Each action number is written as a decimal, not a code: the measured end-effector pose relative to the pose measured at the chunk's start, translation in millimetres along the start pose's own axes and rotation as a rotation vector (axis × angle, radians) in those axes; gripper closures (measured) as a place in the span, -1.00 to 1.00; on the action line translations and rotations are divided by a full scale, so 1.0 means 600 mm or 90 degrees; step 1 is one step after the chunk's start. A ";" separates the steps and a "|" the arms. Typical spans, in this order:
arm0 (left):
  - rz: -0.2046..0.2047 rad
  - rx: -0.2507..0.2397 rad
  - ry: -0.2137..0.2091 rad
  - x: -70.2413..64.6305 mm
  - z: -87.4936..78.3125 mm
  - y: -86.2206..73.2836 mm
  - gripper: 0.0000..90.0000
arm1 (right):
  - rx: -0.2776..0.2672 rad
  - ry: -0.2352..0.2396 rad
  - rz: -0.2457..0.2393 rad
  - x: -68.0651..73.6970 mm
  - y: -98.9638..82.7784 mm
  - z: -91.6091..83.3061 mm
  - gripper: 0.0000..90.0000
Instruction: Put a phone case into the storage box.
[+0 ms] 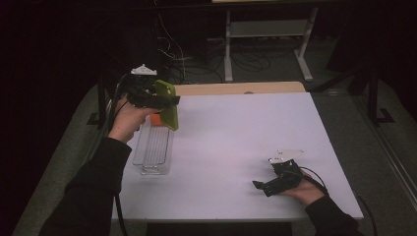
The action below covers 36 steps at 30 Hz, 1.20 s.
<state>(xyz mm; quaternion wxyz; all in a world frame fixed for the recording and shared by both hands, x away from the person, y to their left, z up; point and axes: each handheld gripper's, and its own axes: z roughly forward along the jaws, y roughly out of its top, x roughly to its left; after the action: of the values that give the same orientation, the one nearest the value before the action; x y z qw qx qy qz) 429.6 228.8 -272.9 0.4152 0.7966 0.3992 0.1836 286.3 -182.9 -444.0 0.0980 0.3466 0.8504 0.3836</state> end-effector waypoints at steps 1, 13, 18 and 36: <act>-0.006 0.000 0.006 0.005 0.002 -0.001 -0.68 | -0.002 -0.002 0.001 0.000 0.000 0.000 -1.00; -0.039 0.013 0.097 0.054 0.037 -0.016 -0.68 | -0.006 -0.007 0.001 -0.002 0.000 0.000 -1.00; -0.076 0.026 0.133 0.076 0.059 -0.036 -0.68 | -0.013 -0.006 0.003 -0.005 0.000 -0.002 -1.00; -0.084 0.036 0.195 0.096 0.111 -0.085 -0.69 | -0.007 -0.001 0.004 -0.004 0.001 -0.001 -1.00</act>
<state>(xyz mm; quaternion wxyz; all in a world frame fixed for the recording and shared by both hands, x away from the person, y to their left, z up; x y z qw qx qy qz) 481.9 257.4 -355.7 0.3381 0.7429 0.5139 0.2639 288.0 -184.5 -443.6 0.0997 0.3490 0.8471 0.3881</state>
